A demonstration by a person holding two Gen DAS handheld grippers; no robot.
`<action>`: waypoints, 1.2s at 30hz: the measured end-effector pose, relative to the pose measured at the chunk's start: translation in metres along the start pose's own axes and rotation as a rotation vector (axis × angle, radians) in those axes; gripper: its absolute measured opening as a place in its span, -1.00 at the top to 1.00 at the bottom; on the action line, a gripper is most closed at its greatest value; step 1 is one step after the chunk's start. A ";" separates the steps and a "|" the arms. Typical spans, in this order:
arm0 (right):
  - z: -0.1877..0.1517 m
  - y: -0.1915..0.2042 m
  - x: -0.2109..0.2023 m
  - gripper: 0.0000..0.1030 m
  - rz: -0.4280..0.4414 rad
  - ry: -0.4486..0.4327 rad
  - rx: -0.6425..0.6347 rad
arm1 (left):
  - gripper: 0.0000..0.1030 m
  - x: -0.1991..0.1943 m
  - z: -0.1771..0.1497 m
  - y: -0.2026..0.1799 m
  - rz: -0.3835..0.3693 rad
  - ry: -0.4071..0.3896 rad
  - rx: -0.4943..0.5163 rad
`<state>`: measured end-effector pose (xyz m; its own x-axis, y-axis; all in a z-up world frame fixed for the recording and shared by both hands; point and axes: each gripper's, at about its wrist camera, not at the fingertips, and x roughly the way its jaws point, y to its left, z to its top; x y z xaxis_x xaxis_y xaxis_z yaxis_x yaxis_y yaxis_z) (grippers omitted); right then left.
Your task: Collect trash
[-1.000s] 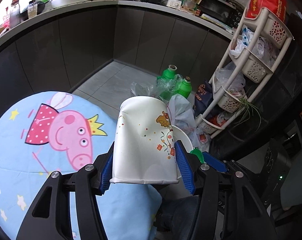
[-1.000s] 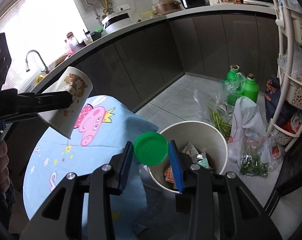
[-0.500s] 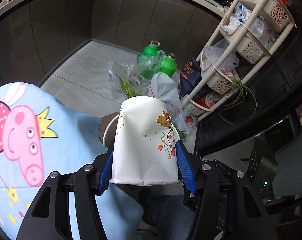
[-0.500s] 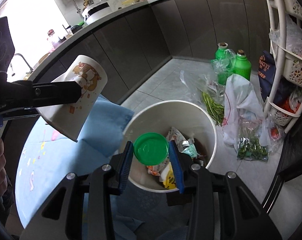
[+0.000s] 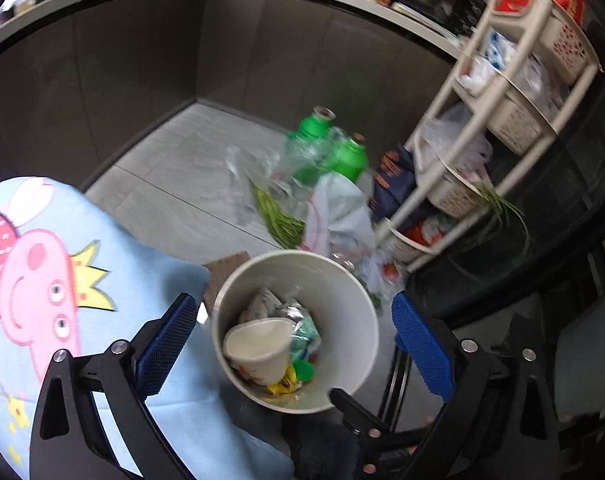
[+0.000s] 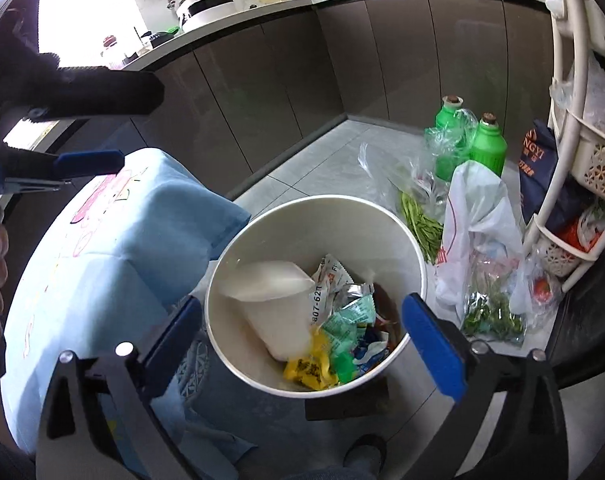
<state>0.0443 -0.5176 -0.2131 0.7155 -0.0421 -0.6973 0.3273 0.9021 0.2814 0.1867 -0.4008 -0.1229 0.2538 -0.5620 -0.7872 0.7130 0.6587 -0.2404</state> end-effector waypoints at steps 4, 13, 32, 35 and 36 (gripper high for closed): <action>0.003 0.006 -0.005 -0.93 -0.008 -0.001 -0.013 | -0.83 -0.014 0.000 -0.001 0.046 -0.027 0.000; 0.016 0.037 -0.043 -0.93 -0.006 -0.036 -0.058 | -0.83 -0.076 -0.006 0.006 0.117 -0.118 -0.036; 0.052 0.187 -0.165 -0.93 -0.071 -0.076 -0.183 | -0.83 -0.269 -0.104 0.091 0.519 -0.228 -0.304; 0.046 0.213 -0.172 -0.93 -0.095 -0.058 -0.204 | -0.83 -0.284 -0.124 0.100 0.547 -0.216 -0.316; 0.044 0.220 -0.173 -0.93 -0.106 -0.054 -0.216 | -0.83 -0.288 -0.129 0.102 0.556 -0.214 -0.321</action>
<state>0.0200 -0.3304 -0.0017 0.7181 -0.1594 -0.6775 0.2674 0.9619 0.0571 0.1017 -0.1074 0.0060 0.6741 -0.1616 -0.7207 0.2182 0.9758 -0.0147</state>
